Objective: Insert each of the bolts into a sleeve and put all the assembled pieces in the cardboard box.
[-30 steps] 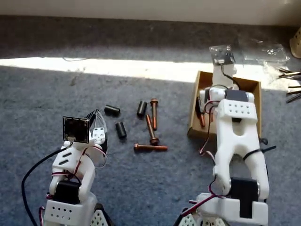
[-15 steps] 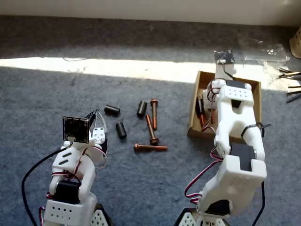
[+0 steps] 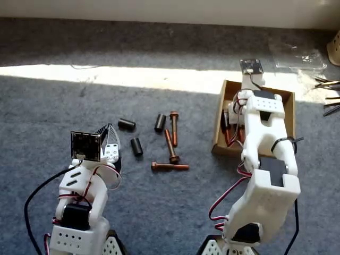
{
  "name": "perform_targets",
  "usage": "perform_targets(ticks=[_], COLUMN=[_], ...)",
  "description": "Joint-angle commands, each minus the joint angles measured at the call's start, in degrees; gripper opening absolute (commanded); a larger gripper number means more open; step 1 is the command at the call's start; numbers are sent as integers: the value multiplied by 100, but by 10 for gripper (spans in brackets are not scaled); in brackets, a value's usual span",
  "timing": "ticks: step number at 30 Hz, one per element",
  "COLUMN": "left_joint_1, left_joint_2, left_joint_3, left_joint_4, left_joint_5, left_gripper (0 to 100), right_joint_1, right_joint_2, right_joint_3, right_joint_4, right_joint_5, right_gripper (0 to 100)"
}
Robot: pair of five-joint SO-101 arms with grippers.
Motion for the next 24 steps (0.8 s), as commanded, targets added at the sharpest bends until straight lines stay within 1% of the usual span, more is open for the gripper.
perform_targets(ticks=[1,7,10,13,16,19,24], left_joint_1=[-66,-66,-66,-119,-435,-655,-673], left_joint_2=[-84,-84,-84,-84,-84,-84,-84], left_joint_3=[-207,-215,-224,-242,-268,-268,-268], left_joint_4=[9,9,9,9,9,9,26], left_joint_5=[-62,-62,-62,-62,-53,-44,-35], left_gripper=[5,5,5,5,5,5,5], right_joint_1=[4,-4,-119,-497,-945,-1473,-2281], right_joint_2=[-400,-1798,-2607,-3442,-4242,-5007,-6193], right_joint_3=[-277,-233,-13,180,479,927,1824], right_joint_4=[22,22,312,664,910,936,919], right_joint_5=[62,53,53,53,53,53,53], right_gripper=[134,134,134,134,133,132,131])
